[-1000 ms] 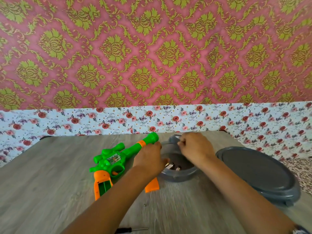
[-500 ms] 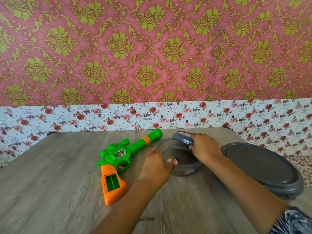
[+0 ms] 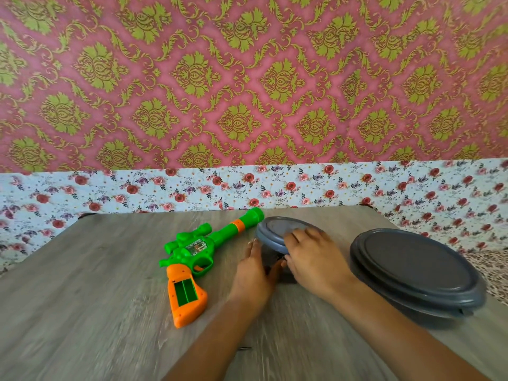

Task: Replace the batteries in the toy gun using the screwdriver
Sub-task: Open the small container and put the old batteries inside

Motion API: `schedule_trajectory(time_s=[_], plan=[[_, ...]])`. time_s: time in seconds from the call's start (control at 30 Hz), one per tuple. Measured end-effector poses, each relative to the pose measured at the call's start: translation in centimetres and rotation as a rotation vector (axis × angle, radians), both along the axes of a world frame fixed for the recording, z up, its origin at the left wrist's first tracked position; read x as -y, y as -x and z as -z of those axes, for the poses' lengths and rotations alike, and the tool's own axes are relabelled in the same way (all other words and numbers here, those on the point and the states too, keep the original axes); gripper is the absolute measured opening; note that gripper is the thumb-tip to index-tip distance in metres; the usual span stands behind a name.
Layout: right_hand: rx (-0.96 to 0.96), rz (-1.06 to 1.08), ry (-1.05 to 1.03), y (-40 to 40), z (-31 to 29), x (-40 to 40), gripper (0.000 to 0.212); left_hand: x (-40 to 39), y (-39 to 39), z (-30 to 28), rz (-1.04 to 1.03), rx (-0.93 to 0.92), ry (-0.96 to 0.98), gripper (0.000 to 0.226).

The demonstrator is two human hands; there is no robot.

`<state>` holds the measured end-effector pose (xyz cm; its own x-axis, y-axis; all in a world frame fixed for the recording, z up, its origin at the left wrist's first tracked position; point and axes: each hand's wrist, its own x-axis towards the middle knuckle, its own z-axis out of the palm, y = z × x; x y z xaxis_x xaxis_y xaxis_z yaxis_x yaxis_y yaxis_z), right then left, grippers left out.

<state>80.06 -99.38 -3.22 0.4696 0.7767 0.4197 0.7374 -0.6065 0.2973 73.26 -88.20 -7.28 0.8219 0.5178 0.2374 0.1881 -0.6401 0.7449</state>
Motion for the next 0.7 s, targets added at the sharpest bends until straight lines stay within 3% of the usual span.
schedule_trajectory(time_s=[0.2,0.3,0.47,0.57,0.7], plan=[[-0.11,-0.033,-0.052,1.6,0.3,0.1,0.036,-0.1,0.1,0.4,0.023,-0.036,-0.038,0.085],[-0.223,-0.057,-0.137,1.8,-0.2,0.3,0.039,-0.1,0.3,0.5,0.027,-0.007,-0.128,0.089],[-0.413,0.093,-0.329,0.2,-1.1,0.8,0.05,-0.3,0.6,0.1,0.0,0.008,-0.326,0.096],[-0.58,0.201,-0.433,-1.2,-0.8,1.0,0.059,-0.9,0.4,0.4,-0.009,0.004,-0.324,0.101],[-0.924,0.376,-0.761,-2.4,-0.2,0.2,0.067,-1.2,0.2,0.7,0.034,-0.068,-0.24,0.101]])
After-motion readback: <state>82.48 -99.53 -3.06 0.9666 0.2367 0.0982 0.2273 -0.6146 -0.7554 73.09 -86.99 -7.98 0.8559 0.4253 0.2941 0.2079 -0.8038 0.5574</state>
